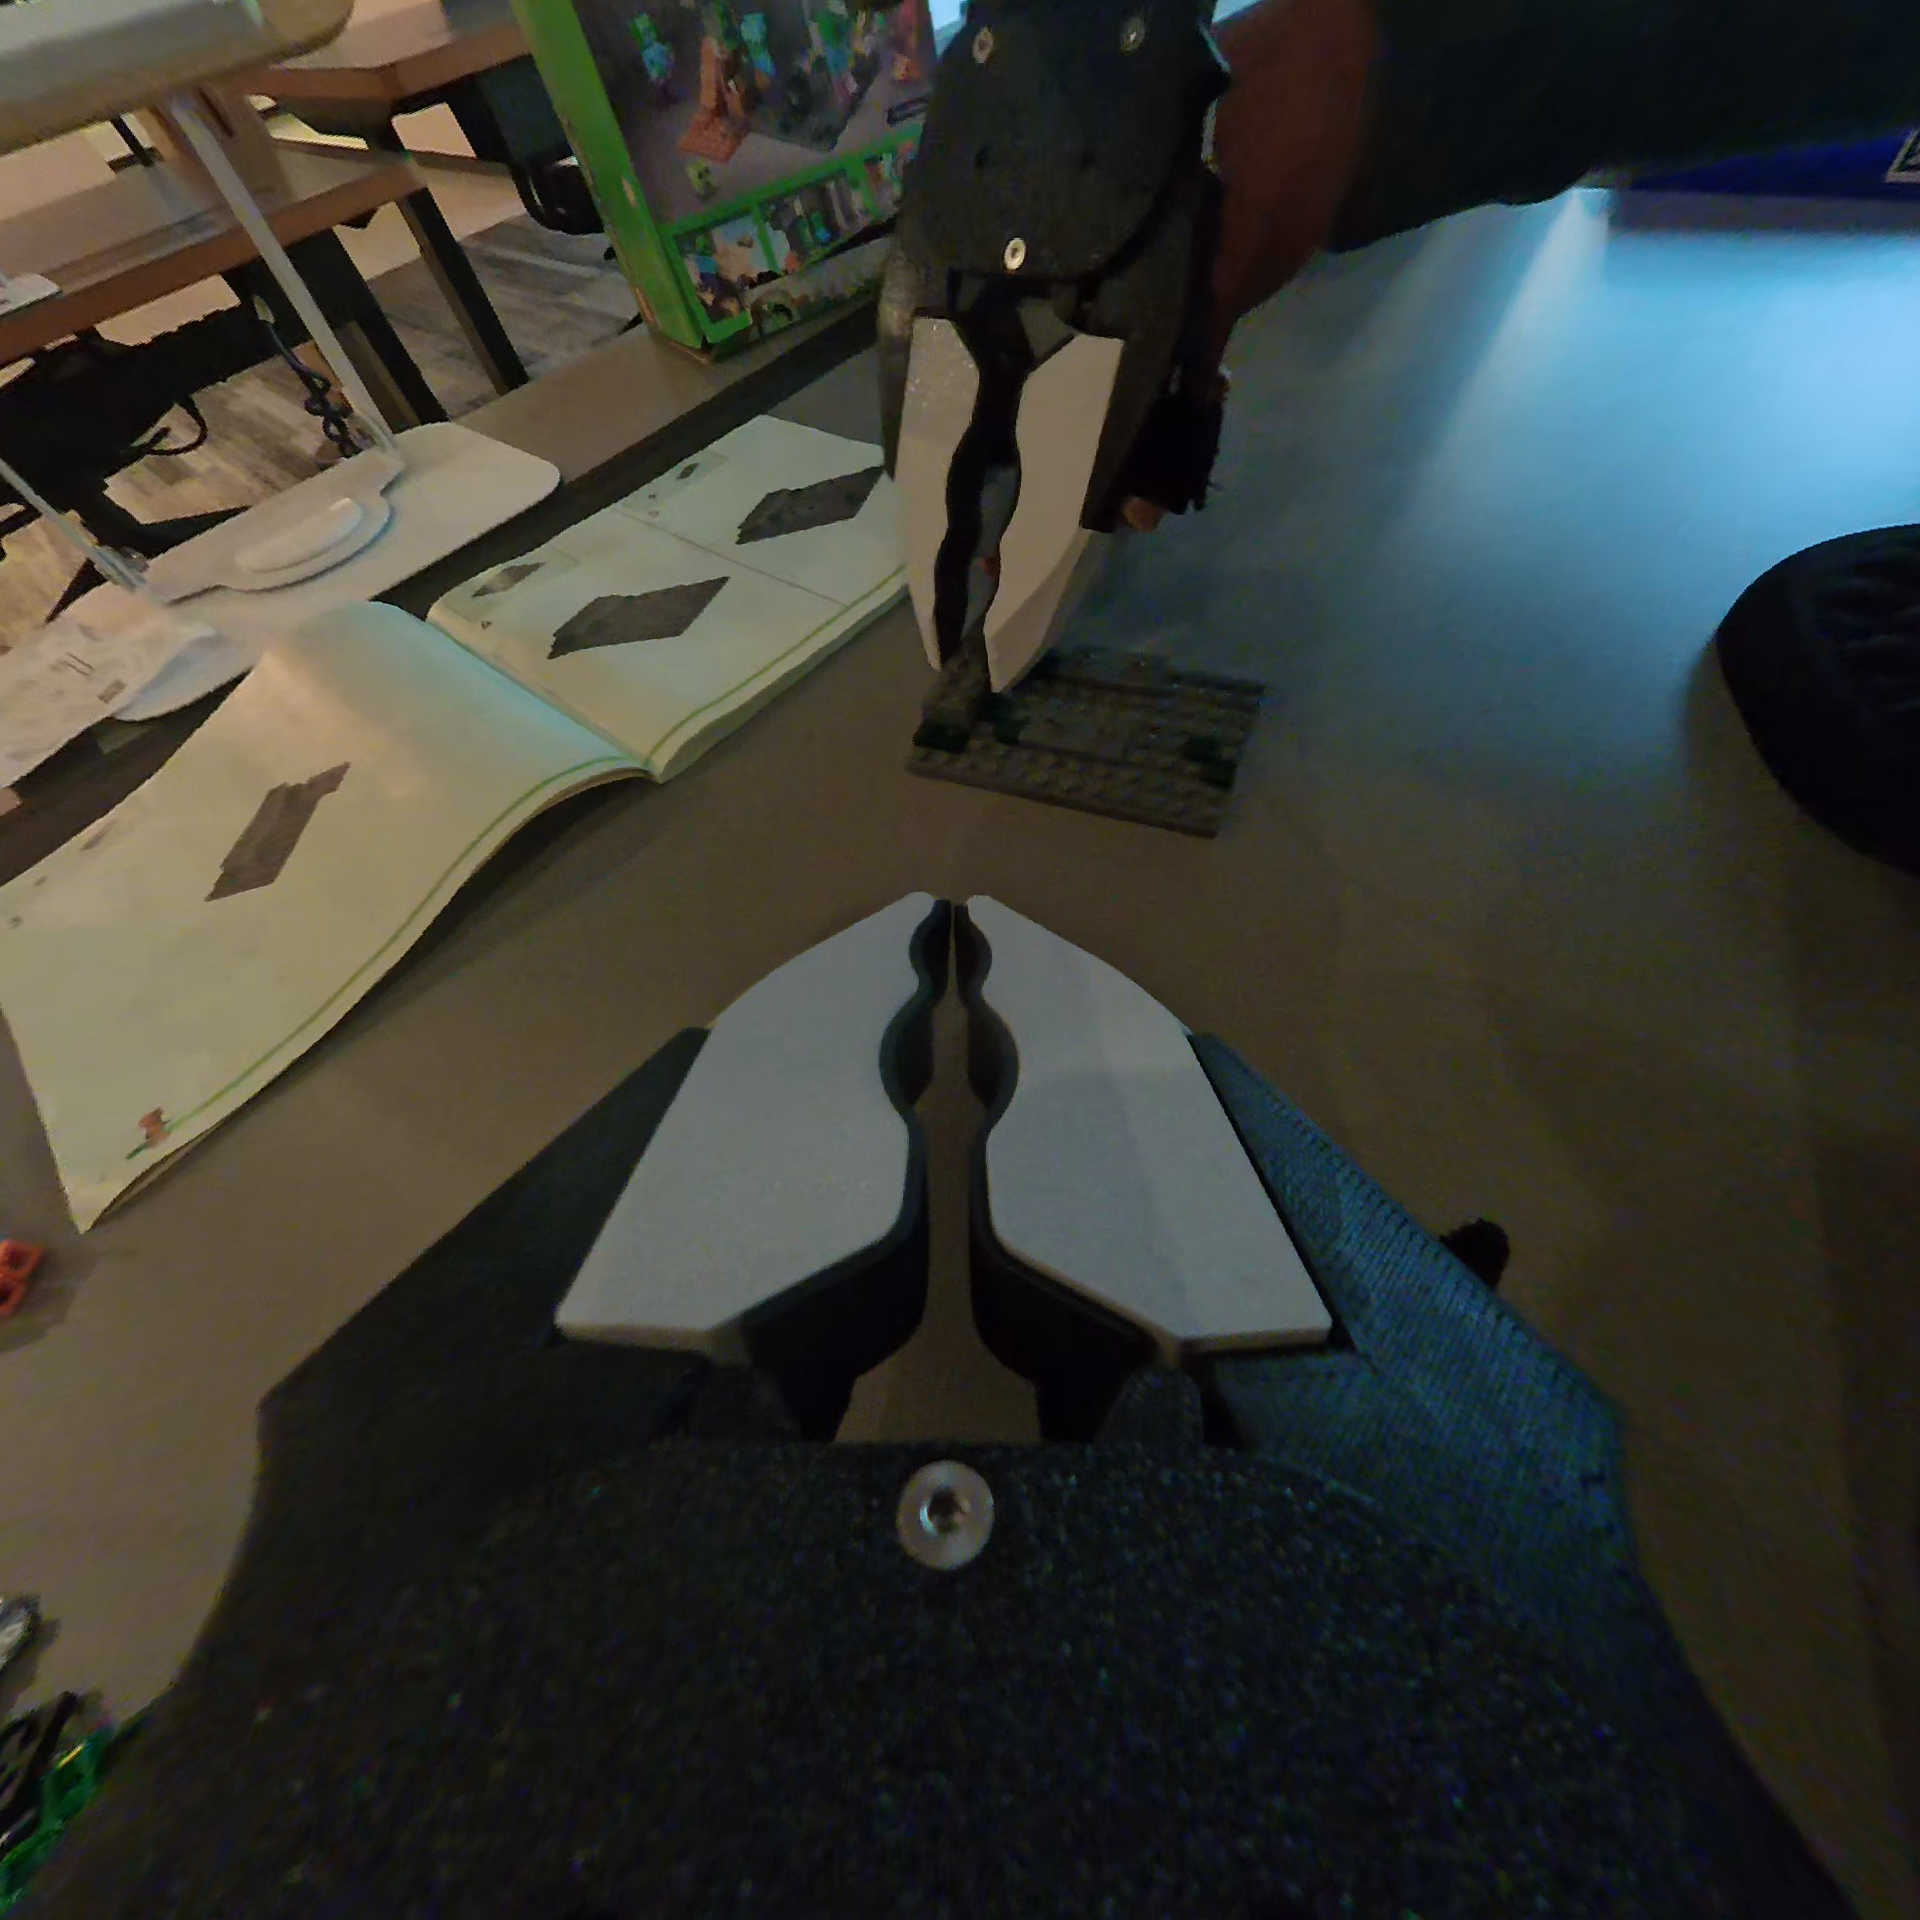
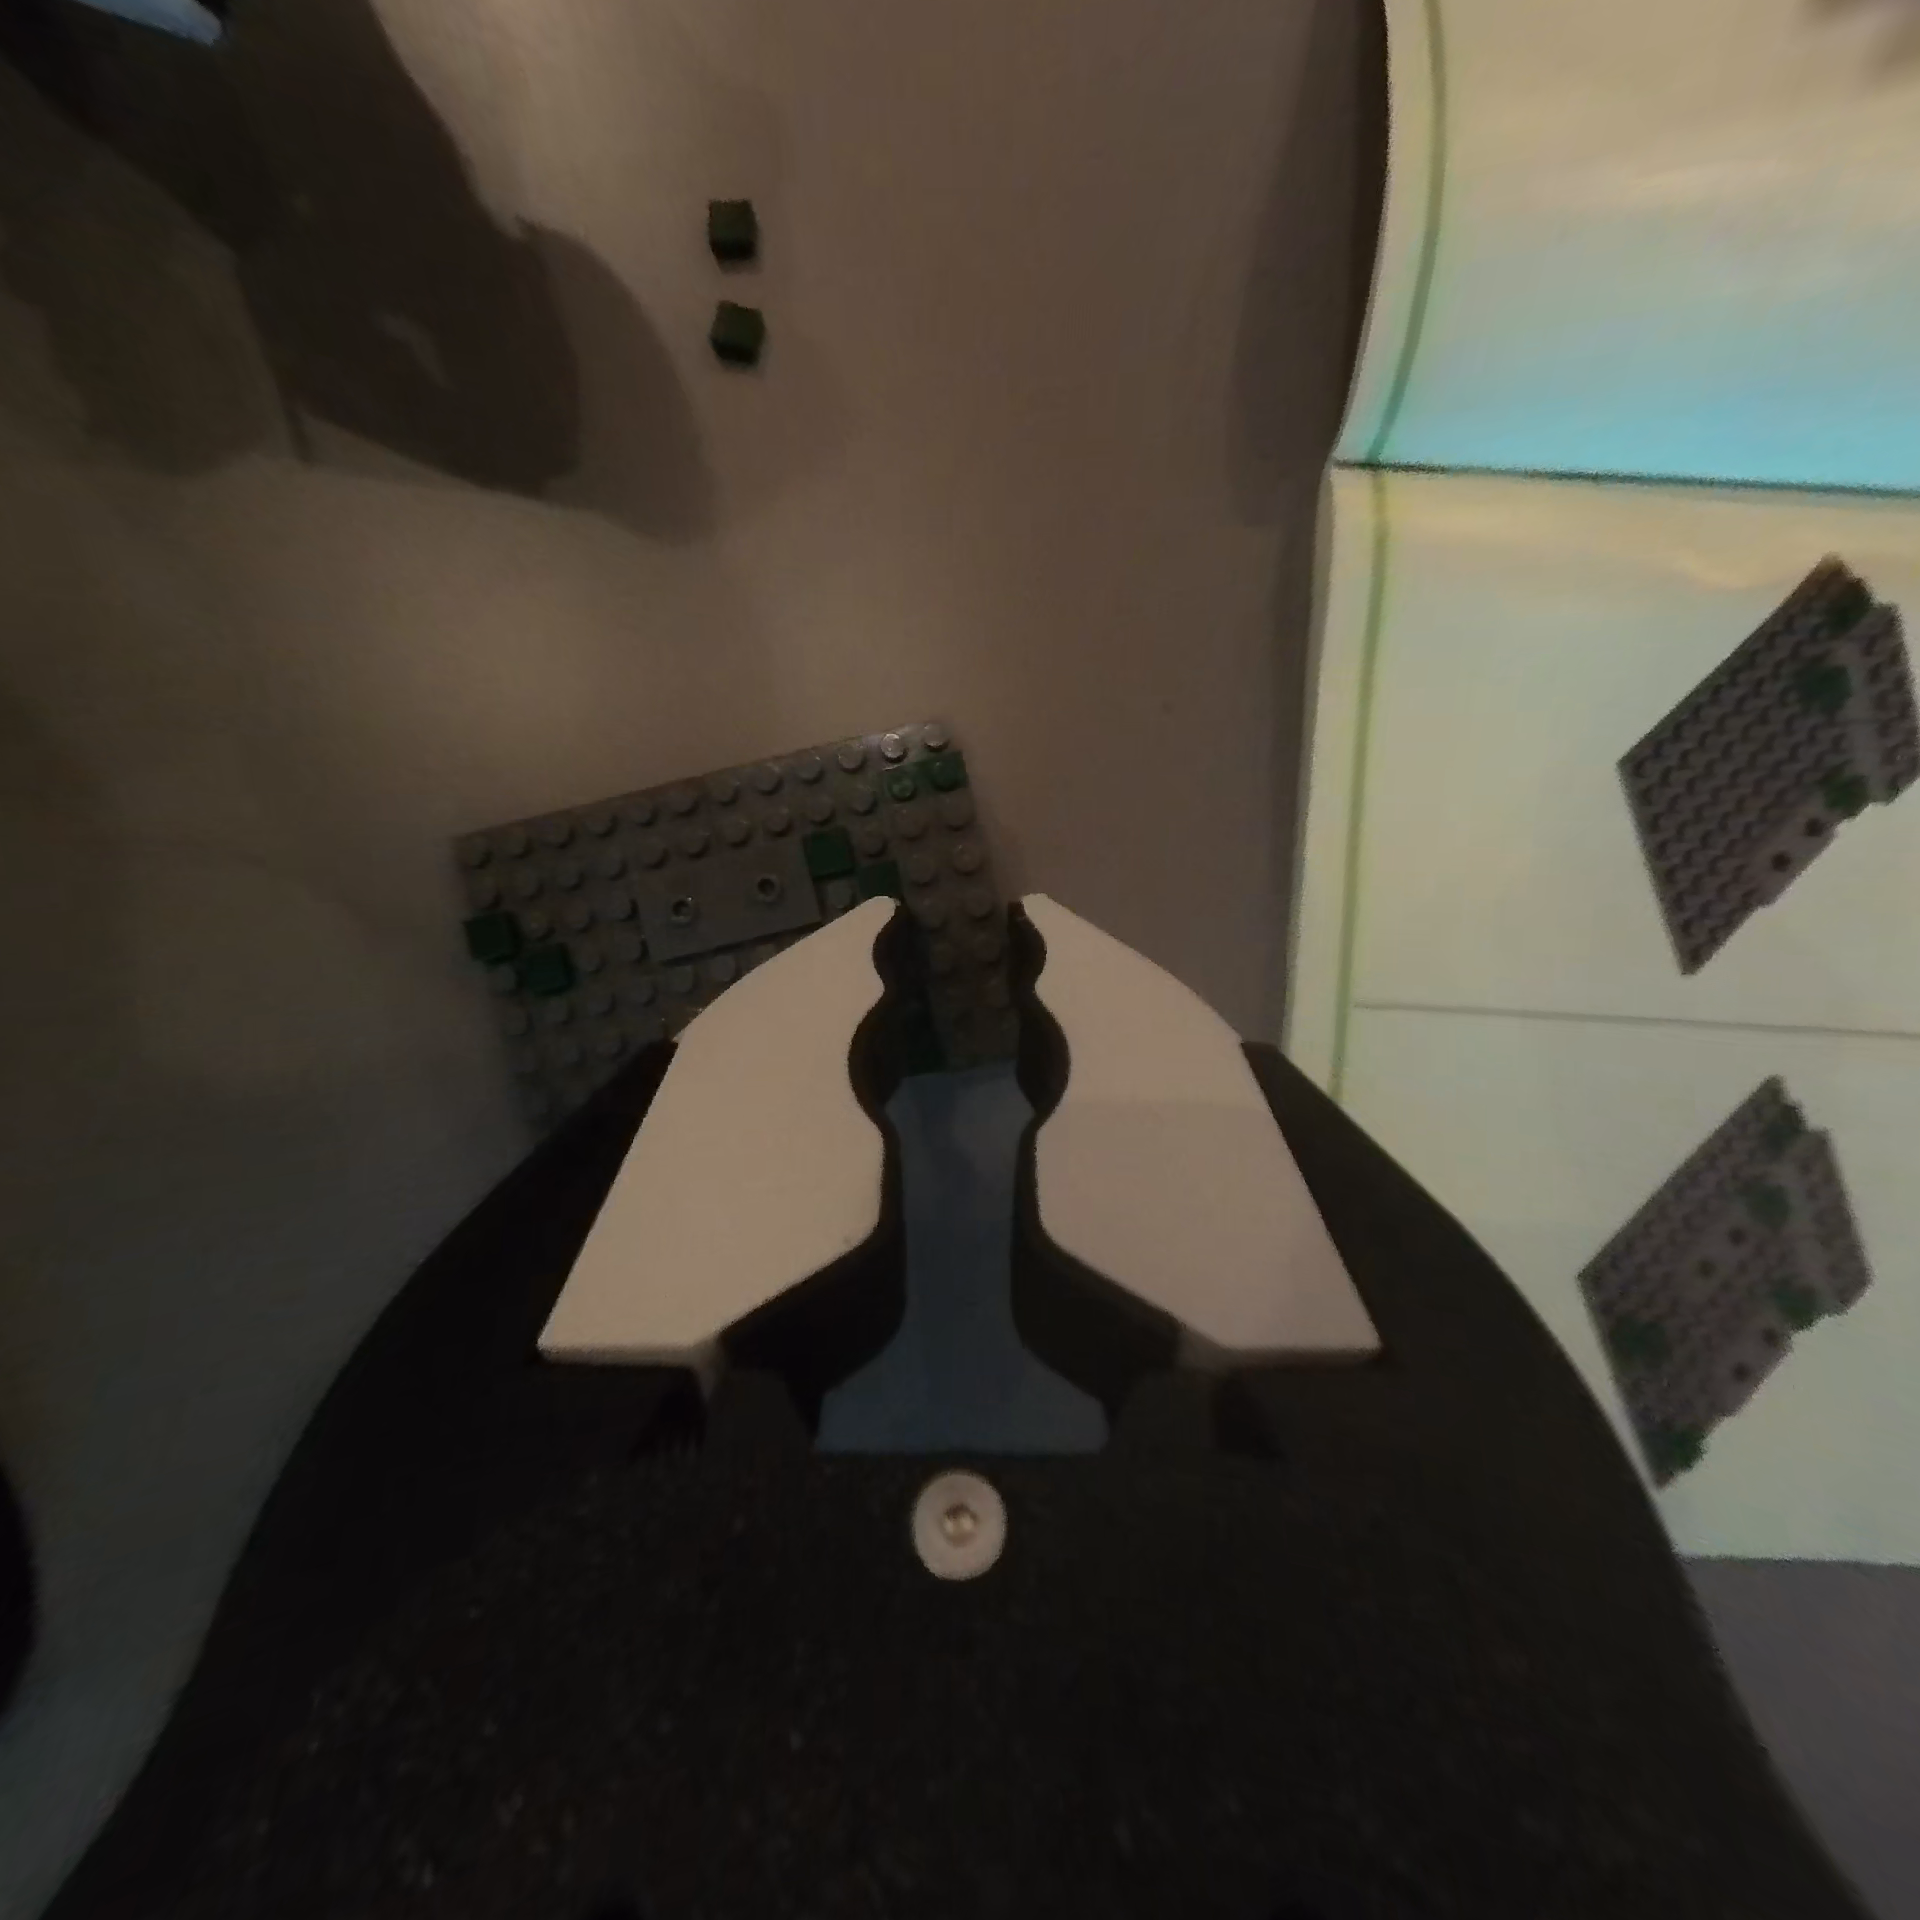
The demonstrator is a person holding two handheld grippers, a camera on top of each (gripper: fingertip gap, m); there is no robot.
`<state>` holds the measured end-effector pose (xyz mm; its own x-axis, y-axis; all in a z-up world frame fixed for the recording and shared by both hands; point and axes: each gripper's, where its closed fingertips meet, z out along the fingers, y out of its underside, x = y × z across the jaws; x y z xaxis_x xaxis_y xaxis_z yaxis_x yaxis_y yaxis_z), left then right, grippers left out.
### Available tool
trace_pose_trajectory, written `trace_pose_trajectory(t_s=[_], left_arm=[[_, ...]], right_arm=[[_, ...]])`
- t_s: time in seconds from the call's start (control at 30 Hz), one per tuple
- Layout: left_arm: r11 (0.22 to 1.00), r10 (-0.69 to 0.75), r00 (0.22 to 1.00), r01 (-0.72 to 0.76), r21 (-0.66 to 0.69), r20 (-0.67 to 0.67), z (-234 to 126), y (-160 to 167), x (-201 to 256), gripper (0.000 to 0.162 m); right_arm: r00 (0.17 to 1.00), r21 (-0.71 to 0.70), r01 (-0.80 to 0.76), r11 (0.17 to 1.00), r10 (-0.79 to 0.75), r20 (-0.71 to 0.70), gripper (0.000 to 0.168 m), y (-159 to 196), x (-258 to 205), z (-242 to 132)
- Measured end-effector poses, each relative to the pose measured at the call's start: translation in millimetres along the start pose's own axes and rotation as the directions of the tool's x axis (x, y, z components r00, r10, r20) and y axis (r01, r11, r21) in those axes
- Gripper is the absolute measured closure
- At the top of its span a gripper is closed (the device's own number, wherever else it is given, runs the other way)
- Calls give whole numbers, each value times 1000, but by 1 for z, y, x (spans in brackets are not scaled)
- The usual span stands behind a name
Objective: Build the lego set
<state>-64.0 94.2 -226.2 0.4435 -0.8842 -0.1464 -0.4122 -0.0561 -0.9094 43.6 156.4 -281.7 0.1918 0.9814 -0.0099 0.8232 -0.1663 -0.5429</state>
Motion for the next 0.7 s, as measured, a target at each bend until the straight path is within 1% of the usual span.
trace_pose_trajectory(t_s=[0.13, 0.27, 0.37, 0.43, 0.53, 0.6, 0.7], left_arm=[[1000, -4, 1000, 4, 2, -4, 0, 0, 0, 162], [1000, 5, 1000, -5, 7, -5, -1, 0, 2, 162], [1000, 9, 1000, -9, 13, -6, -2, -1, 2, 162], [1000, 8, 1000, -8, 13, -8, -1, -1, 2, 162], [1000, 4, 1000, -4, 11, -16, 0, 0, 3, 162], [1000, 3, 1000, -3, 9, -26, 1, 1, 4, 162], [1000, 5, 999, -5, 5, -44, 4, 2, 7, 162]], right_arm=[[1000, 14, 7, 1000, -7, 4, 150, -5, 3, 1], [1000, 84, 21, 996, -19, -25, 141, -17, 2, -14], [998, 113, 64, 992, -63, -14, 141, -20, -17, -28], [996, 109, 93, 990, -94, 3, 142, -15, -36, -31], [993, 107, 118, 987, -120, 13, 145, -4, -63, -29], [993, 114, 115, 987, -115, -7, 150, 1, -70, -26], [994, 127, 106, 986, -106, 0, 153, 3, -77, -21]])
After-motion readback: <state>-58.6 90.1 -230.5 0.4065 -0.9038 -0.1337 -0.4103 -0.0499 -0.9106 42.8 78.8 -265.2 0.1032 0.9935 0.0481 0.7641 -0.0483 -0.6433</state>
